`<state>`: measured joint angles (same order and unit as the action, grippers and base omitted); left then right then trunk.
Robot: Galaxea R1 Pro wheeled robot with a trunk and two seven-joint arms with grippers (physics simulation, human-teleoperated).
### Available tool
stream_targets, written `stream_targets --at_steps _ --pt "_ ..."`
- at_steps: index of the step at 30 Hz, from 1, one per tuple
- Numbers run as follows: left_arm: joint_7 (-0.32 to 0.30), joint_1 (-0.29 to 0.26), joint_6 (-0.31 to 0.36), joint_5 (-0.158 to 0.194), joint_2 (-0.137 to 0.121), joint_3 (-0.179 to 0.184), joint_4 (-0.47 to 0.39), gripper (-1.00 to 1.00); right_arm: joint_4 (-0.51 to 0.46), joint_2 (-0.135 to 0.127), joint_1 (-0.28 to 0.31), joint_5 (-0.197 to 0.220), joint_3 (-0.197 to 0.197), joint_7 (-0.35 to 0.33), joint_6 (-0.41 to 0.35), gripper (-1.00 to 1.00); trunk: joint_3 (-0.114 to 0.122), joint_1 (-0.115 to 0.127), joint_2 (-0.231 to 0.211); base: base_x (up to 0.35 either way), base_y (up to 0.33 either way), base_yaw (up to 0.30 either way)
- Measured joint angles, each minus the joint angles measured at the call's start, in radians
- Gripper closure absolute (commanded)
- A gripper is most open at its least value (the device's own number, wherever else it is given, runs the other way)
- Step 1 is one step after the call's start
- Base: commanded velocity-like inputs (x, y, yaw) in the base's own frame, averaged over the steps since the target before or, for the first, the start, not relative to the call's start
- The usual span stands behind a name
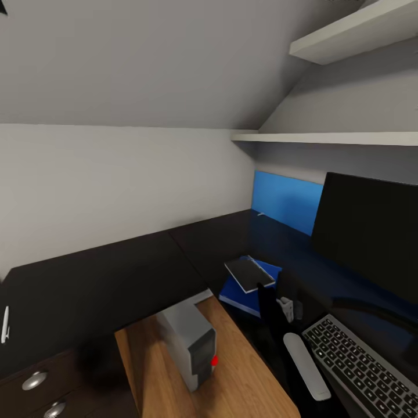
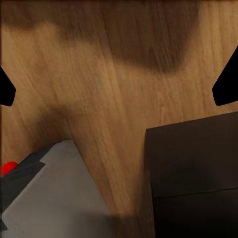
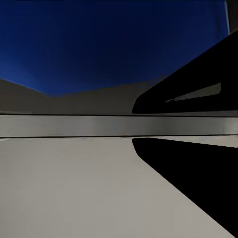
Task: In the bedroom, organize the workspace by keeping the computer under the desk, ensuring the monitor is on the desk, placing the keyboard on the desk next to the monitor, placing the mouse on the desk next to the keyboard, moving the folder from the swivel chair onto the desk next to the mouse, stacking the notebook on top of the folder with the pen on top of the notebook, and positioning the swivel chair next to the desk.
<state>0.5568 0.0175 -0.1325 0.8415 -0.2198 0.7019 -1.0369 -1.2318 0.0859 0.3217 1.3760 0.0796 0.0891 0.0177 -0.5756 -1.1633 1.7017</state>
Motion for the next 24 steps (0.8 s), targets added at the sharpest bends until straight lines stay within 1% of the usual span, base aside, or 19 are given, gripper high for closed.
stream_targets --at_steps 4,16,24 --pt "0.000 0.000 -0.001 -0.001 0.000 0.000 0.000 -1.00 0.024 0.000 0.000 -0.001 -0.002 0.000 0.000 1.00 0.000 0.000 0.000 -0.007 -0.014 0.000" --pt "0.000 0.000 0.001 -0.001 0.000 0.001 0.000 -1.00 0.027 0.002 0.000 -0.001 -0.002 0.002 0.000 1.00 0.000 0.000 0.000 0.000 -0.001 0.000" --pt "-0.001 0.000 -0.002 -0.003 -0.001 -0.001 -0.001 -1.00 0.027 0.000 0.000 -0.001 -0.002 0.002 0.000 1.00 0.000 0.000 0.000 0.000 -0.070 0.000"
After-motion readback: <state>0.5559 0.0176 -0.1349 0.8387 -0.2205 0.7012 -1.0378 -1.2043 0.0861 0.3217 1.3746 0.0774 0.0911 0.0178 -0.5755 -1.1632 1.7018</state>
